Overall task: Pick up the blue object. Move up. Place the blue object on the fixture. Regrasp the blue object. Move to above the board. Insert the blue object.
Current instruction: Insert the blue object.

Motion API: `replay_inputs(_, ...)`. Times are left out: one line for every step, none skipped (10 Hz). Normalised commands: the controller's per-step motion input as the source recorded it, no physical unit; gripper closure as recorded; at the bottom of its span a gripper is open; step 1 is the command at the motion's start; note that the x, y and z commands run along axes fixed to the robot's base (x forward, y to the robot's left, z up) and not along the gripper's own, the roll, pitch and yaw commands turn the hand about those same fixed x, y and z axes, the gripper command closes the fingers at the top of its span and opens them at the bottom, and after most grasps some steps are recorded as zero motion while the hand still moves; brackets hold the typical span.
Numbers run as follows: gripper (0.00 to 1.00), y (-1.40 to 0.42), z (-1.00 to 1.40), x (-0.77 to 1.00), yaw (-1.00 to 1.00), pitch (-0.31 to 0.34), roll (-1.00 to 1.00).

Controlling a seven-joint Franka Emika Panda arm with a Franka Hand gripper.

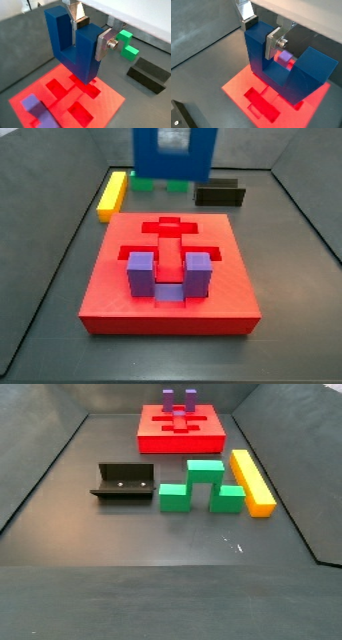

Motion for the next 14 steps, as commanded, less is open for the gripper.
replay_inputs(1.0,0.06,-0.41,0.38,0.0,-0.26,0.18)
replay_inputs(1.0,0.04,-0.39,0.4,0.0,-0.286,0.16)
replay_inputs(1.0,0.04,-0.37,0.36,0.0,-0.304,0.17)
replay_inputs(1.0,0.06,-0.24,0.17,0.0,-0.316,0.26)
replay_inputs(1.0,0.05,-0.23,0.0,0.02,-0.204,0.26)
replay_inputs(1.0,0.25,-0.45,-0.1,0.1,-0.25,0.07)
replay_inputs(1.0,0.3,-0.52,-0.34,0.08,-0.259,0.11)
replay_inputs(1.0,0.3,-0.54,-0.35,0.13,-0.267,0.0)
replay_inputs(1.0,0.15,-0.48,-0.34,0.16,-0.18,-0.03)
replay_inputs(1.0,0.04,-0.3,-0.36,0.12,-0.136,-0.11)
replay_inputs(1.0,-0.01,-0.19,-0.19,0.13,-0.107,-0.09)
replay_inputs(1.0,-0.15,-0.24,-0.09,0.07,-0.107,0.0)
replay_inputs(1.0,-0.21,-0.26,-0.09,0.0,-0.11,0.14)
replay_inputs(1.0,-0.19,-0.23,-0.07,-0.17,-0.061,0.27)
